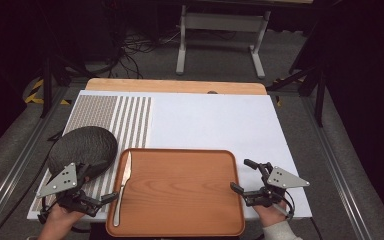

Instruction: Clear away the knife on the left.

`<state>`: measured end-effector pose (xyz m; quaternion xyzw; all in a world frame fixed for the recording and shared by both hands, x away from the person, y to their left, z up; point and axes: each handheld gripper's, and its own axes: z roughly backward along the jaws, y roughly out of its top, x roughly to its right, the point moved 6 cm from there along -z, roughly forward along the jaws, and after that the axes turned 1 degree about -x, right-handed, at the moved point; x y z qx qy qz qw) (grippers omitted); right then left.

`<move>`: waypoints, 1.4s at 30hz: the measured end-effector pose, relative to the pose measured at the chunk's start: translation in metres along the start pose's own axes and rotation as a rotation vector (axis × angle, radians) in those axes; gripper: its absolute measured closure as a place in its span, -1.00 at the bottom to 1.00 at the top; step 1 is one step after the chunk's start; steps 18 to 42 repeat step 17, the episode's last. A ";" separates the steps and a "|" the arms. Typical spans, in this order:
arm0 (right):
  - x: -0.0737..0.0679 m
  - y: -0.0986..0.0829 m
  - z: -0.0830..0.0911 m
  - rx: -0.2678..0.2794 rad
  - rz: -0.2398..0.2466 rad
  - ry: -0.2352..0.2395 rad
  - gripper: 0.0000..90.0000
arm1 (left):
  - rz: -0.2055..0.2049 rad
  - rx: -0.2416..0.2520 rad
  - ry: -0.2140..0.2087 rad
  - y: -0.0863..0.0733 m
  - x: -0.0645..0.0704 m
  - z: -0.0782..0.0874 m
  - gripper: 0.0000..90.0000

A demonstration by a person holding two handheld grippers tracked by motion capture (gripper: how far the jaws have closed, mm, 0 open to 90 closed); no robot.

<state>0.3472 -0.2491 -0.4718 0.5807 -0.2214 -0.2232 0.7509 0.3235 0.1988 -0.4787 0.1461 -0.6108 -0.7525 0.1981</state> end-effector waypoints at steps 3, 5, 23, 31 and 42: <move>0.000 0.000 0.000 0.003 0.003 0.002 -0.78 | -0.001 -0.017 0.029 -0.006 -0.005 0.003 -1.00; 0.000 0.000 0.000 0.000 0.001 0.002 -0.78 | 0.016 -0.010 0.050 -0.011 -0.008 0.003 -1.00; 0.000 0.000 -0.002 0.001 0.001 0.000 -0.81 | 0.079 0.016 0.062 -0.019 -0.016 0.008 -1.00; 0.000 0.000 -0.002 0.001 0.001 0.000 -0.81 | 0.079 0.016 0.062 -0.019 -0.016 0.008 -1.00; 0.000 0.000 -0.002 0.001 0.001 0.000 -0.81 | 0.079 0.016 0.062 -0.019 -0.016 0.008 -1.00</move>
